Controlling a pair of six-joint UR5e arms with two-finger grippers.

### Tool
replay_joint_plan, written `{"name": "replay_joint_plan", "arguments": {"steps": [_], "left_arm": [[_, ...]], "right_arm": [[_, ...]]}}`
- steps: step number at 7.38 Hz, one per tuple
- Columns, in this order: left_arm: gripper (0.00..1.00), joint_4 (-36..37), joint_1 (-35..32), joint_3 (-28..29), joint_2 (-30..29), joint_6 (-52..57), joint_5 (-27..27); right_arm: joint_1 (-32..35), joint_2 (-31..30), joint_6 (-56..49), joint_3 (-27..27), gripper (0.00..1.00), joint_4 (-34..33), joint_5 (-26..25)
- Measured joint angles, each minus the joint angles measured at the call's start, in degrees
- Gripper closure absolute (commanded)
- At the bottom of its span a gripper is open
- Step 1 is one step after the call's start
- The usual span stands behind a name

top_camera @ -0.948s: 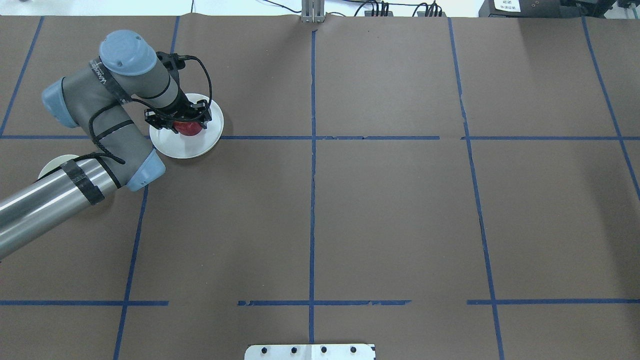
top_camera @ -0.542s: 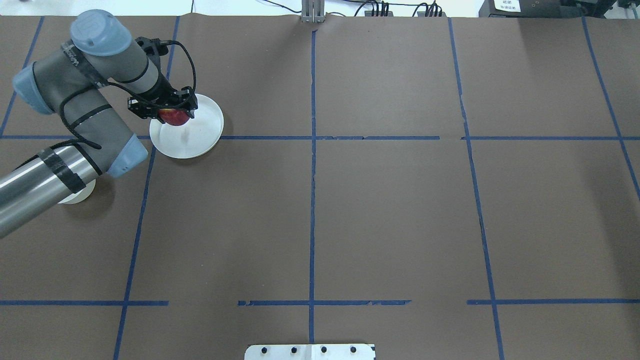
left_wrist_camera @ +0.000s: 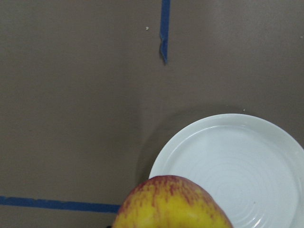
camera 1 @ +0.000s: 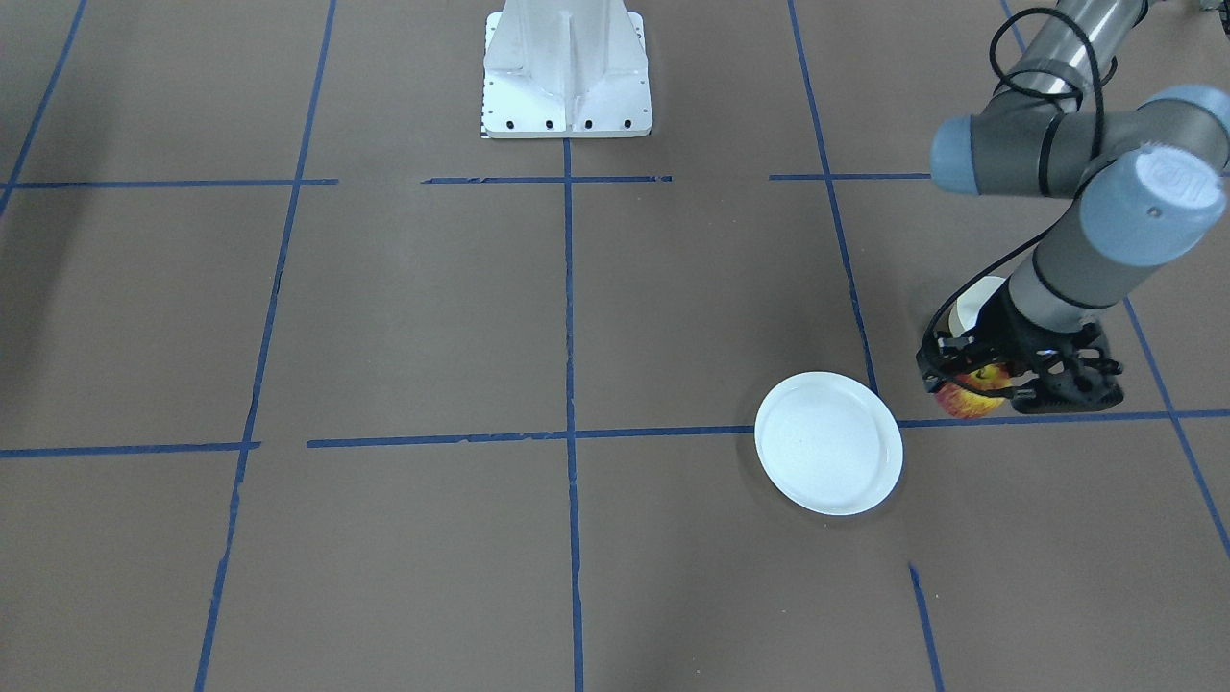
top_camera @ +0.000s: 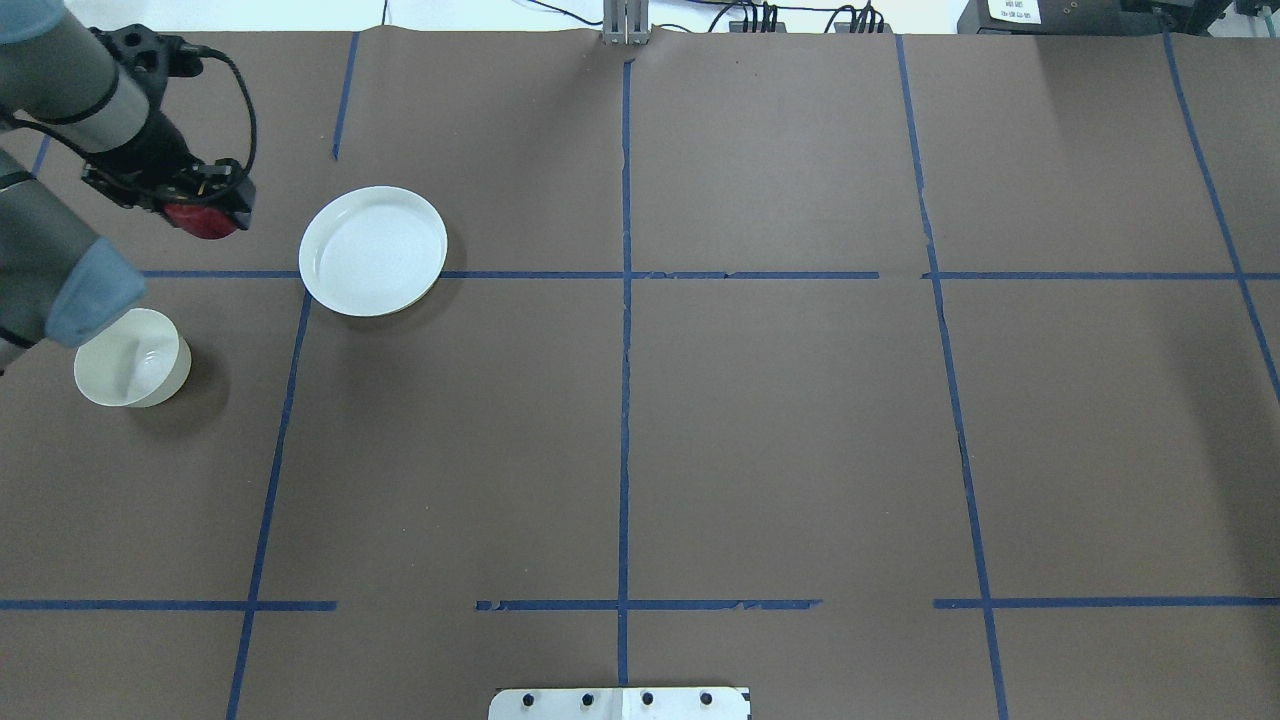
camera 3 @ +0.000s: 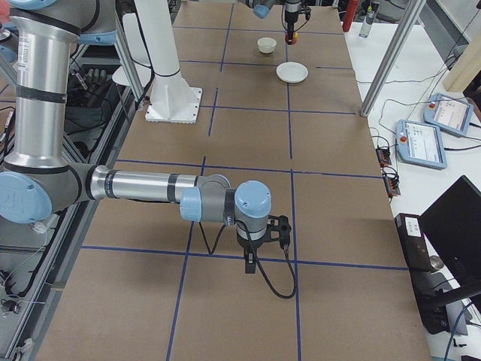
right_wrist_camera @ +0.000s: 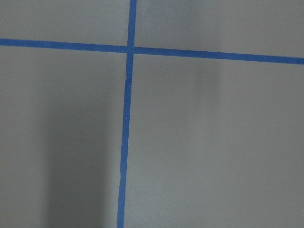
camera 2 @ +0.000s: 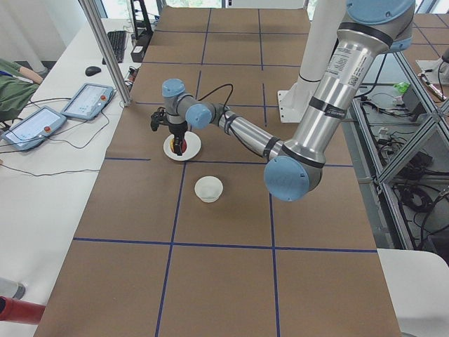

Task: Move apple from plate to bowl
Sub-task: 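Lift the apple with the left gripper and carry it over the white bowl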

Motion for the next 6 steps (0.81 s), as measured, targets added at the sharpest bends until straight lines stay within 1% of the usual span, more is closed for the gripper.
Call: {"name": "replay_joint_plan", "arguments": {"steps": [1, 2, 3, 4, 6], "left_arm": [[1.00, 1.64, -1.02, -5.10, 5.80, 4.06, 0.19], [1.00, 1.30, -1.45, -8.58, 11.15, 6.17, 0.28], [1.00, -0.78, -1.52, -9.95, 14.65, 5.48, 0.32], [1.00, -4.84, -1.35, -9.76, 17.24, 2.62, 0.38], [1.00, -17.15, 0.19, -5.81, 20.58, -5.16, 0.55]], "right_arm": [[0.00, 0.00, 0.00, 0.00, 0.00, -0.03, 0.00], [0.00, 0.01, 0.00, 0.00, 0.00, -0.04, 0.00], [0.00, 0.03, 0.00, 0.00, 0.00, -0.01, 0.00], [0.00, 0.03, 0.00, 0.00, 0.00, 0.01, 0.00], [0.00, 0.02, 0.00, 0.00, 0.00, 0.00, 0.00]]}}
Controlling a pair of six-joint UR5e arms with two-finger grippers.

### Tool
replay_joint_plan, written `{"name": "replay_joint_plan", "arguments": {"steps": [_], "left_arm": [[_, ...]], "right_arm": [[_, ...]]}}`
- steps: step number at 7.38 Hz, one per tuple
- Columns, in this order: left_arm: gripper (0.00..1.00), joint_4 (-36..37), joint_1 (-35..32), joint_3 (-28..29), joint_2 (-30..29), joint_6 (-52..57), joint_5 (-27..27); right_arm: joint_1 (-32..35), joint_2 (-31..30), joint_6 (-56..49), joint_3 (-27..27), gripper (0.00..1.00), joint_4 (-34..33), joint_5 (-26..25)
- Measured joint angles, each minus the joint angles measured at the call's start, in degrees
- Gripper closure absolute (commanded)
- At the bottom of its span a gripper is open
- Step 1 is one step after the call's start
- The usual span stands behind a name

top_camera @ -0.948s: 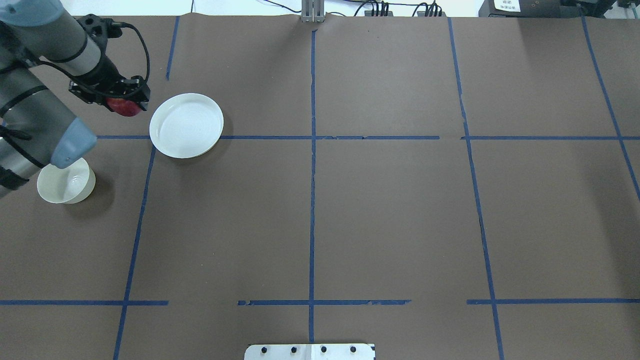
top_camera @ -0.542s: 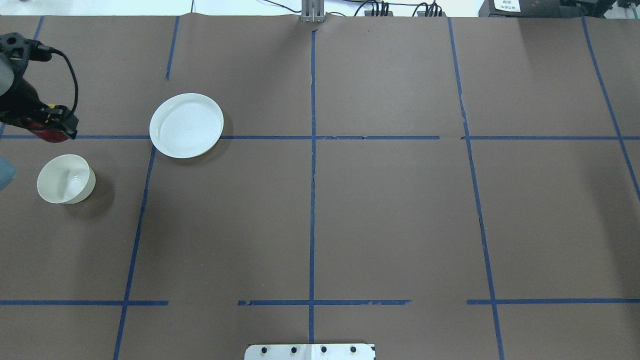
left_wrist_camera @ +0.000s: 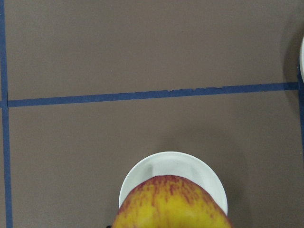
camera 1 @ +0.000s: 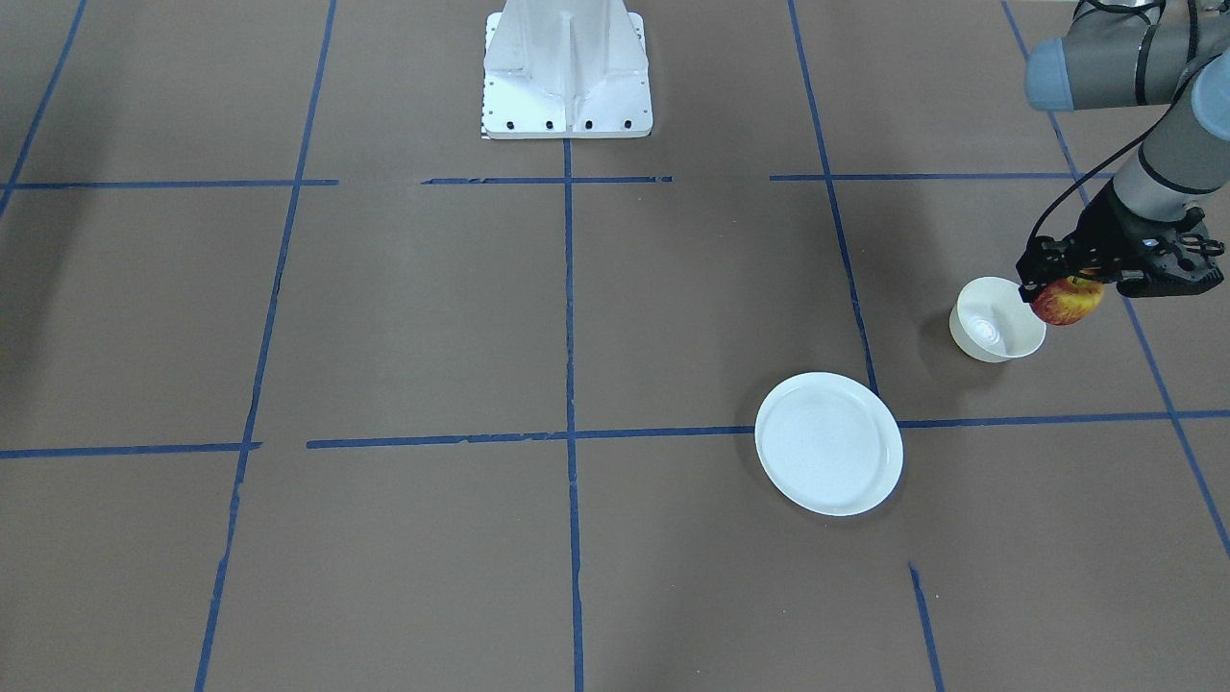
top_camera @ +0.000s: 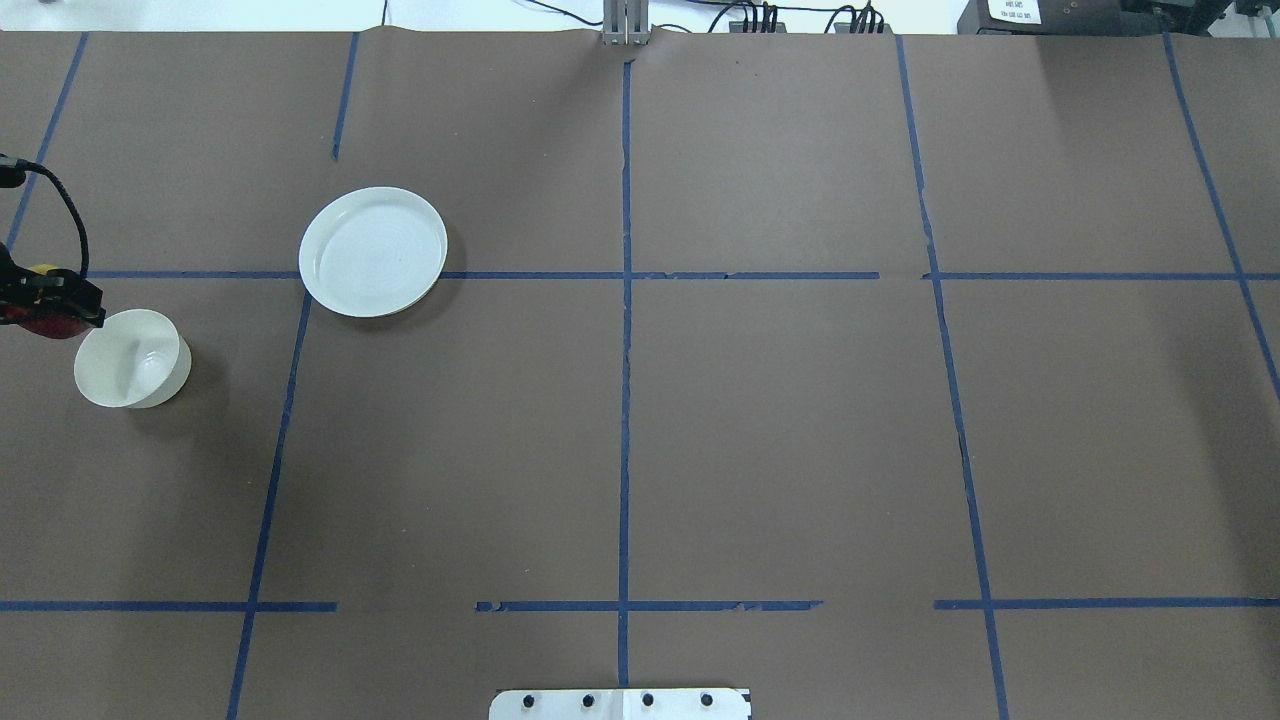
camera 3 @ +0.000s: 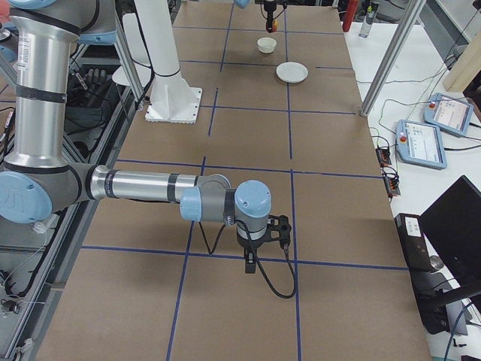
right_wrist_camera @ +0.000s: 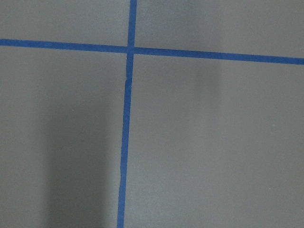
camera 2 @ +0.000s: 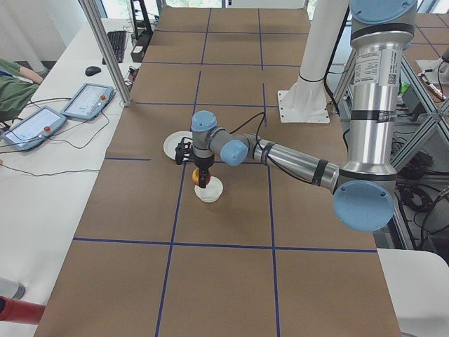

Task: Move apple from plate to bowl
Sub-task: 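Lower the apple into the white bowl and open the left gripper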

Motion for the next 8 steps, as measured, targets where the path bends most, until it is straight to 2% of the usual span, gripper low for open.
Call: {"name": "replay_joint_plan", "arguments": {"steps": [1, 3, 4, 5, 7, 8], "left_arm": [[1.00, -4.21, 1.96, 2.16, 0.43, -3.42, 0.19], [1.00, -8.14, 5.71, 4.07, 0.59, -8.49, 1.45], [0.99, -8.75, 6.74, 4.28, 0.60, -9.67, 1.82], [0.93, -8.98, 7.21, 4.42, 0.60, -10.10, 1.95], [0.93, -9.00, 7.41, 5.38, 0.17, -10.15, 2.04], [0.87, -8.95, 7.44, 5.90, -0.04, -10.08, 2.06]], "right_arm": [[0.00, -0.01, 0.00, 0.00, 0.00, -0.02, 0.00], [0.00, -0.02, 0.00, 0.00, 0.00, 0.01, 0.00], [0.00, -0.02, 0.00, 0.00, 0.00, 0.02, 0.00], [0.00, -0.02, 0.00, 0.00, 0.00, 0.02, 0.00], [0.00, -0.02, 0.00, 0.00, 0.00, 0.02, 0.00], [0.00, -0.03, 0.00, 0.00, 0.00, 0.02, 0.00]]}}
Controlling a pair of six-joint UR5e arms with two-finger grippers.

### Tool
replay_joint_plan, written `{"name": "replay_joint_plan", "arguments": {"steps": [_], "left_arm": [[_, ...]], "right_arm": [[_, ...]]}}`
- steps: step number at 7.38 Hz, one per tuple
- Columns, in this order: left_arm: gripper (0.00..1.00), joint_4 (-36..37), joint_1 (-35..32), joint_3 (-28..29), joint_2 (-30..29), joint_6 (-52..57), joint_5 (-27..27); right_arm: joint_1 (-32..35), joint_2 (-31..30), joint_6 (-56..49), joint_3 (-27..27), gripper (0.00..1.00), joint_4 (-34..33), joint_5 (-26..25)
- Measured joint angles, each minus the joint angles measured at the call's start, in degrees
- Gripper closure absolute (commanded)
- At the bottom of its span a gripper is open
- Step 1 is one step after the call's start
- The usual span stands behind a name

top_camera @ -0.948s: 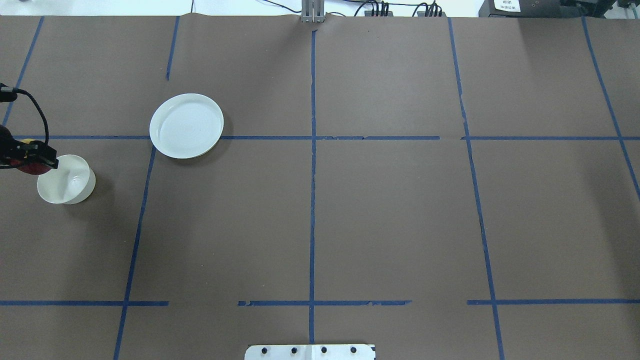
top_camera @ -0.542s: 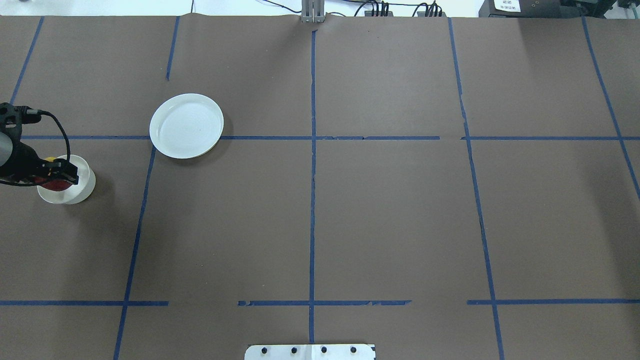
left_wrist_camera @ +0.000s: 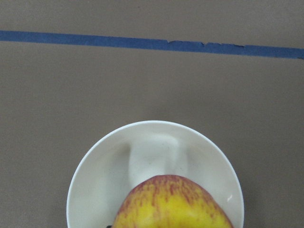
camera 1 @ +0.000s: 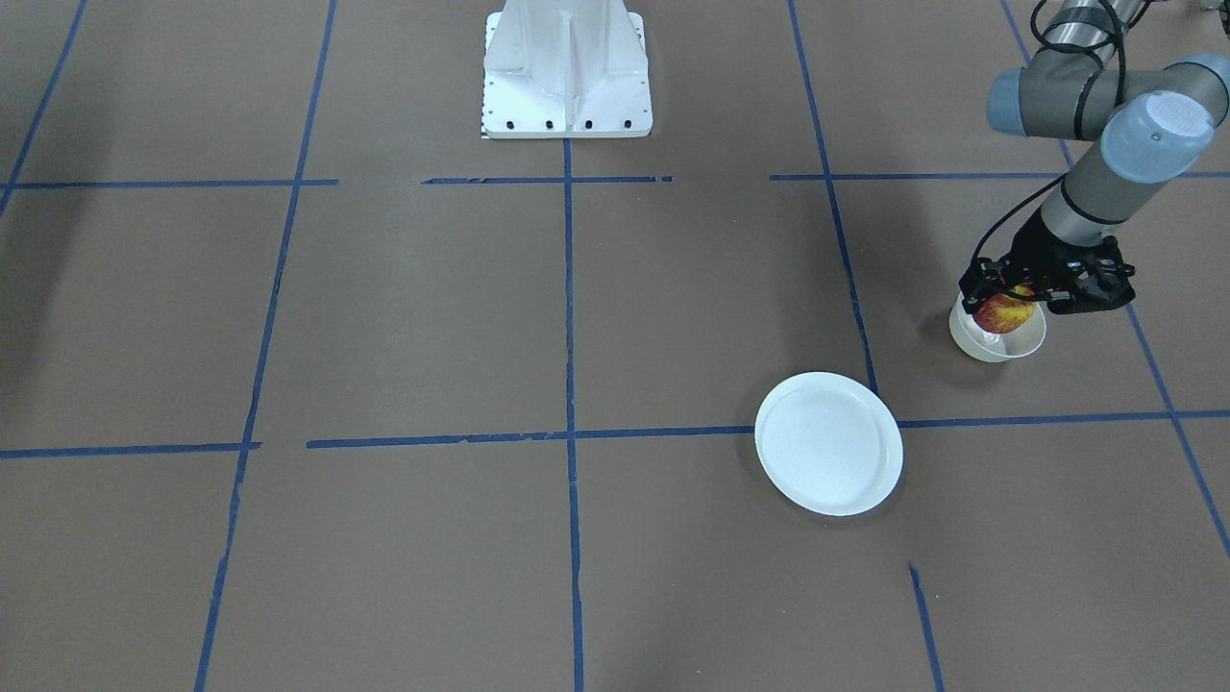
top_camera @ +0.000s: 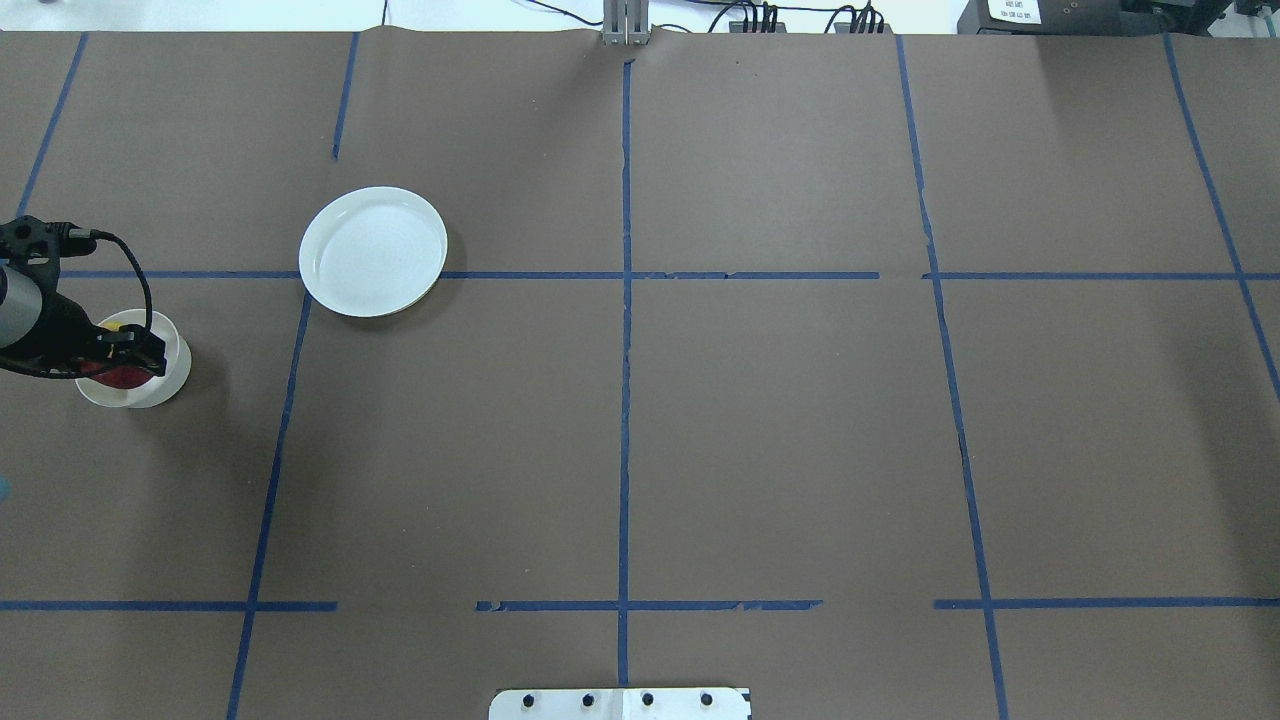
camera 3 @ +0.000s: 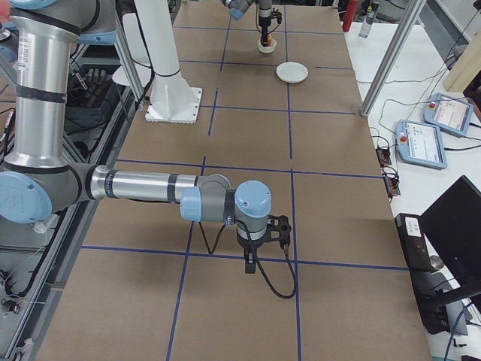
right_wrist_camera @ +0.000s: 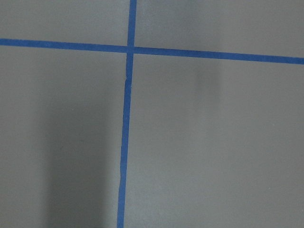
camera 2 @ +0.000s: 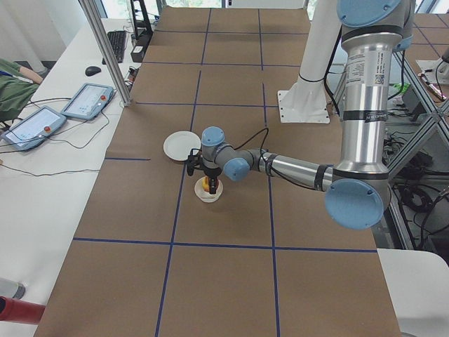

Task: Move apple from plate to bowl
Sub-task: 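Lower the apple into the white bowl and open the left gripper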

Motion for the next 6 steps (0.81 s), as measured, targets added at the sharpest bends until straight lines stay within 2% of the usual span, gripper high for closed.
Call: {"name": "replay_joint_plan", "arguments": {"steps": [1, 2, 3, 4, 6], "left_arm": [[0.59, 0.02, 0.01, 0.31, -0.12, 0.11, 0.01], [0.26, 0.04, 0.01, 0.48, -0.15, 0.23, 0.01], [0.11, 0.04, 0.01, 0.58, -0.18, 0.36, 0.01], [0.02, 0.04, 0.01, 0.59, -0.19, 0.45, 0.01], [0.01, 0.04, -0.07, 0.31, -0.15, 0.70, -0.02]], "right_arm": [[0.00, 0.00, 0.00, 0.00, 0.00, 0.00, 0.00], [0.00, 0.01, 0.00, 0.00, 0.00, 0.00, 0.00], [0.00, 0.03, 0.00, 0.00, 0.00, 0.00, 0.00], [0.00, 0.04, 0.00, 0.00, 0.00, 0.00, 0.00], [0.00, 0.04, 0.00, 0.00, 0.00, 0.00, 0.00]]}}
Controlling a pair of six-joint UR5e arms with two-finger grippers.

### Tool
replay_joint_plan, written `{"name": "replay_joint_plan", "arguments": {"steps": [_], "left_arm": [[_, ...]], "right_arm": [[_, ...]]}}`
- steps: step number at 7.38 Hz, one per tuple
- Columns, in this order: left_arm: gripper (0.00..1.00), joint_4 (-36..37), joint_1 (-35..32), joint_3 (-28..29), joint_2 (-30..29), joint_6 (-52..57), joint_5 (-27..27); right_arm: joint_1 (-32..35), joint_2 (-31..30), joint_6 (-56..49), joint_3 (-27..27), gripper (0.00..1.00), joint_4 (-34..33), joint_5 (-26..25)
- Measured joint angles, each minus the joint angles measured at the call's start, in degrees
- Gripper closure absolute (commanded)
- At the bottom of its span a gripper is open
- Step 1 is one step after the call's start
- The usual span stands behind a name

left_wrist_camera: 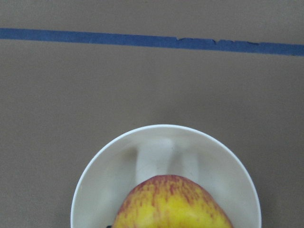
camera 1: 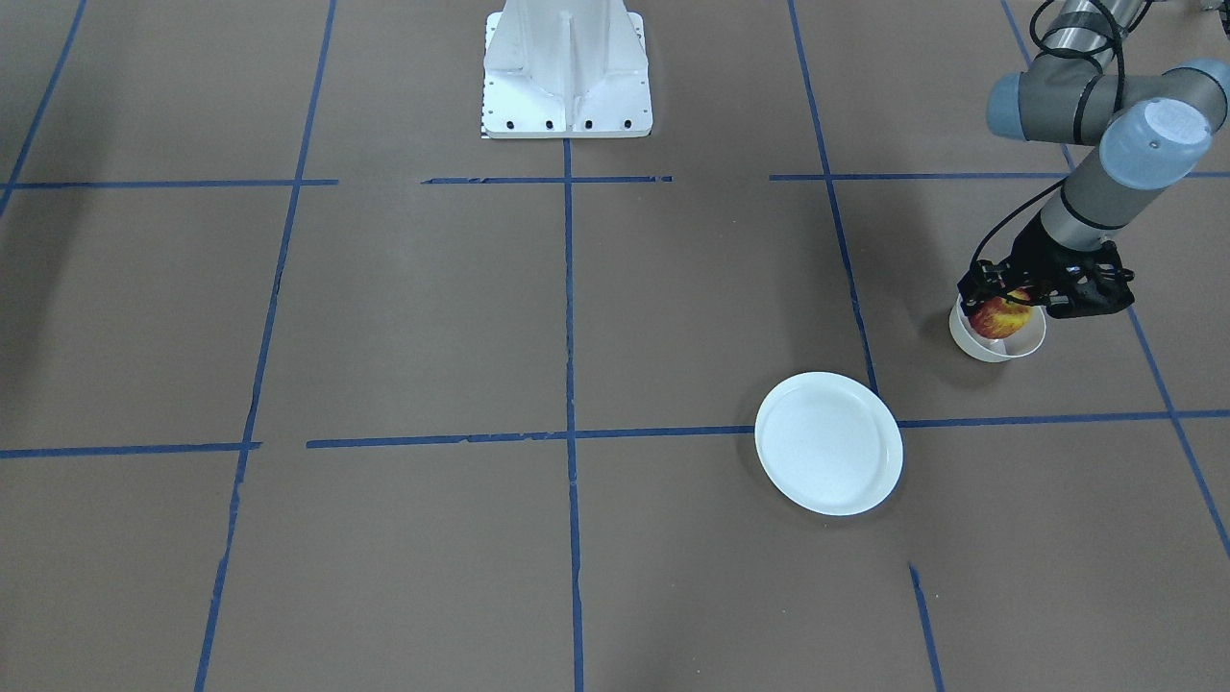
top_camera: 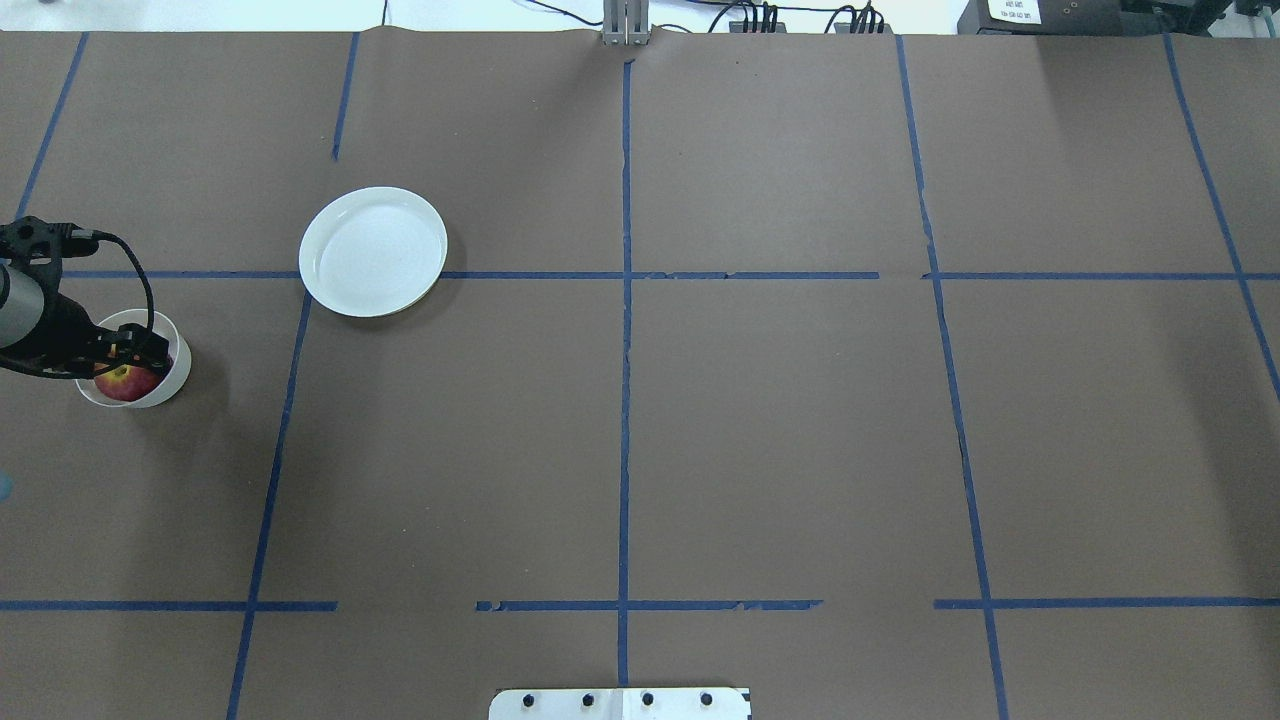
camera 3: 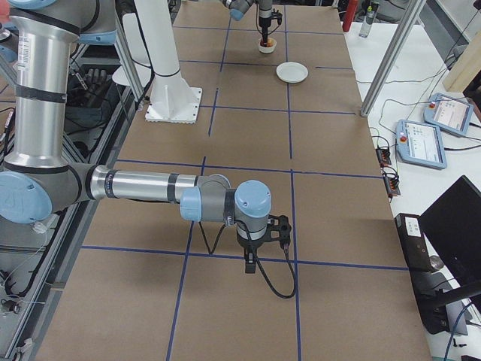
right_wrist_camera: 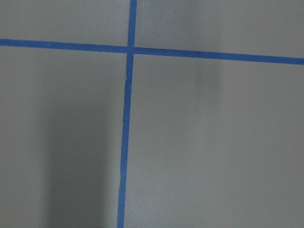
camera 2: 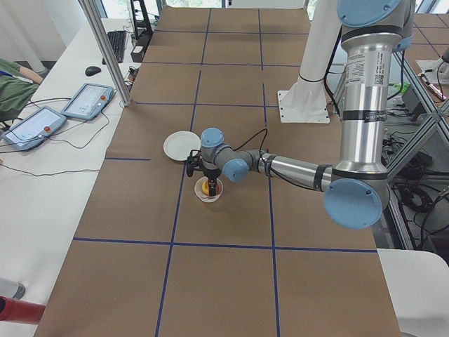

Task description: Move apple from plate to bowl

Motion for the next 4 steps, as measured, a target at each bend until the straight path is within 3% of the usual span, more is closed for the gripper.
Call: {"name": "replay_joint_plan", "arguments": {"steps": [4], "left_arm": [[0.01, 0.48, -2.21, -0.68, 0.48, 5.89, -0.32]], "right_arm": [[0.00, -0.04, 0.00, 0.00, 0.00, 0.00, 0.00]]}}
